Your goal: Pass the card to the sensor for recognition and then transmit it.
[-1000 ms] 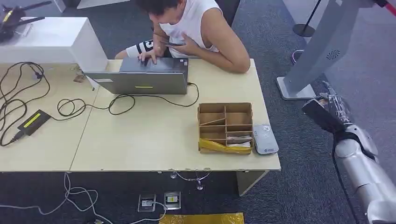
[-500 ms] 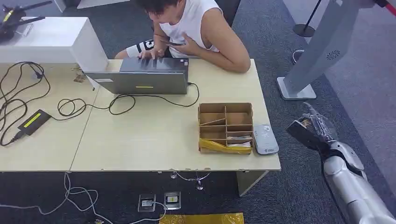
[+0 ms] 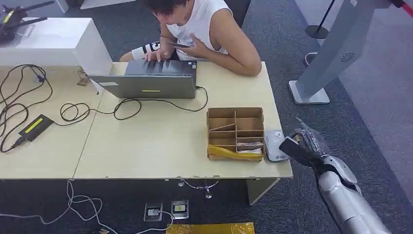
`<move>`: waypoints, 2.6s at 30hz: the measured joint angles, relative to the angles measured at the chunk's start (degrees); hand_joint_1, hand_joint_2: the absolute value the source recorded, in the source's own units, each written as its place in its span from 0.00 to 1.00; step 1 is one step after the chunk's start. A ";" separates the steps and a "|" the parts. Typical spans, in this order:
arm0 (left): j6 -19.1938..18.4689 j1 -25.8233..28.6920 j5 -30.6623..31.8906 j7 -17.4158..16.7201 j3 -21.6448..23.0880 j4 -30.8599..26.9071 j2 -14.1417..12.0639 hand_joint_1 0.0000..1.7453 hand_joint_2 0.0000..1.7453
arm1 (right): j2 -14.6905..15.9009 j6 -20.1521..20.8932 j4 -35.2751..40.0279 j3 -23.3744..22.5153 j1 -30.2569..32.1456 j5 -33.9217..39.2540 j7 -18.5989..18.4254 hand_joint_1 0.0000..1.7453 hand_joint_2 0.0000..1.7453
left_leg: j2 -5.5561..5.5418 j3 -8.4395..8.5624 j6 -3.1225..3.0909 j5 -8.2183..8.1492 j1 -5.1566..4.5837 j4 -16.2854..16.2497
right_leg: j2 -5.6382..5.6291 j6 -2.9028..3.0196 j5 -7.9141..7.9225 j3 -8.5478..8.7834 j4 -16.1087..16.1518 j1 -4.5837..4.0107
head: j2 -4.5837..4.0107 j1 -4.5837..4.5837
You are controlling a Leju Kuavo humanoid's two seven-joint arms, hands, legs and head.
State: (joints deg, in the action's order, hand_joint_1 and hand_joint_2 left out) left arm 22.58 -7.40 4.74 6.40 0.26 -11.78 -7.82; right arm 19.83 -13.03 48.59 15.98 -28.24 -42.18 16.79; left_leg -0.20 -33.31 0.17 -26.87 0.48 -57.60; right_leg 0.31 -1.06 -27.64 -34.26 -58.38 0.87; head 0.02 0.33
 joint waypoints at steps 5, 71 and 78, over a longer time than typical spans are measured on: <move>-0.22 -0.04 0.18 0.00 0.00 0.00 -0.02 0.00 0.00 | -1.29 0.44 0.70 0.70 0.49 -0.44 -0.17 0.97 1.00 | 0.00 0.00 0.00 0.00 0.00 0.00 | 0.00 0.00 0.00 0.00 0.00 0.00 | 0.00 0.02; 0.09 -0.48 0.79 0.42 0.09 0.00 -0.17 0.00 0.00 | 0.54 -2.86 2.93 -1.44 -4.03 1.92 -1.57 0.87 1.00 | 0.05 0.07 0.01 0.05 -0.02 -0.01 | -0.05 -0.03 0.03 0.07 -0.02 0.02 | 0.00 -0.04; 0.07 -1.56 1.88 0.42 0.48 0.00 -0.02 0.00 0.00 | 0.37 -3.08 2.99 -1.09 -21.15 -1.27 1.88 0.84 1.00 | 0.02 0.04 0.02 0.12 -0.07 -0.02 | -0.01 -0.04 0.05 0.01 -0.09 0.07 | 0.00 0.02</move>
State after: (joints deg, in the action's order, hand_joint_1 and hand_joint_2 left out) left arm 22.64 -8.96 6.62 6.82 0.74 -11.78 -7.85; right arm 20.20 -16.11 51.58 14.89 -49.39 -43.45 18.67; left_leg -0.18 -33.27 0.19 -26.75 0.41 -57.62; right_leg 0.31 -1.10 -27.59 -34.25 -58.48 0.94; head 0.02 0.35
